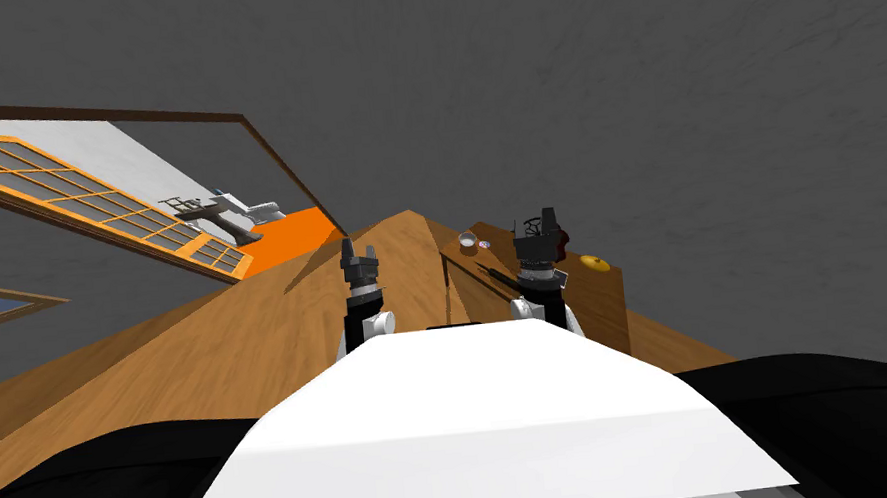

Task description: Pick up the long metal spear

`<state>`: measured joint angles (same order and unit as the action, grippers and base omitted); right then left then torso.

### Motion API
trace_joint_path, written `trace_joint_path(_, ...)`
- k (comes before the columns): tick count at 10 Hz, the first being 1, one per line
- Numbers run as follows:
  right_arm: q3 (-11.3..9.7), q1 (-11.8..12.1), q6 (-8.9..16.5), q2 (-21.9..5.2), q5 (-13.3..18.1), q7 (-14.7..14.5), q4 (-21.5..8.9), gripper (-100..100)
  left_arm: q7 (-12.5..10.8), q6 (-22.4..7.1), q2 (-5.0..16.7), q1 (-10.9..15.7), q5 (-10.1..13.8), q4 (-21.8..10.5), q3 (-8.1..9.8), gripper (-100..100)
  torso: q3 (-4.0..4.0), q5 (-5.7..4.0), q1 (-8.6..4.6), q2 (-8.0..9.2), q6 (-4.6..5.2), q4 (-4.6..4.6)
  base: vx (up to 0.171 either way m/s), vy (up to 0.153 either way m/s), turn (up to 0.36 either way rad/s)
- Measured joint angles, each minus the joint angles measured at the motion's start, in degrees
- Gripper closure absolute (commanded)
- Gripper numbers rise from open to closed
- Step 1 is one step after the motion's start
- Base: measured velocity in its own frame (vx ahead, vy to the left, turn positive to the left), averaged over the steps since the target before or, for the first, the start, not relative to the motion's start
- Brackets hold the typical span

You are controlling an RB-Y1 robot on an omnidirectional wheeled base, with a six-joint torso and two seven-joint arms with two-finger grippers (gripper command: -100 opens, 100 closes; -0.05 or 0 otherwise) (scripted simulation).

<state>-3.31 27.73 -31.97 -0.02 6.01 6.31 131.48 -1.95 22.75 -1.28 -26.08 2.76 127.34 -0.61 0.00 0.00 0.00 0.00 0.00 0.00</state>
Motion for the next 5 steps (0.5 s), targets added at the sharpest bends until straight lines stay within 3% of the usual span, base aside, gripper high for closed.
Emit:
trace_joint_path(2,-0.3,0.5,0.6,-2.5,0.4,-0.3,-1.0,-100,0.0,0.0,0.0,0.0,0.0,0.0,0.0,0,-0.04,0.02,0.12,-0.08,0.0,-0.02,0.029,0.057,0.024)
trace_joint_path(5,-0.4,2.2,3.0,-7.5,1.1,-0.5,-3.5,-100,0.0,0.0,0.0,0.0,0.0,0.0,-0.01,0,-0.09,0.08,0.39,-0.16,-0.01,-0.04,0.047,0.106,0.04)
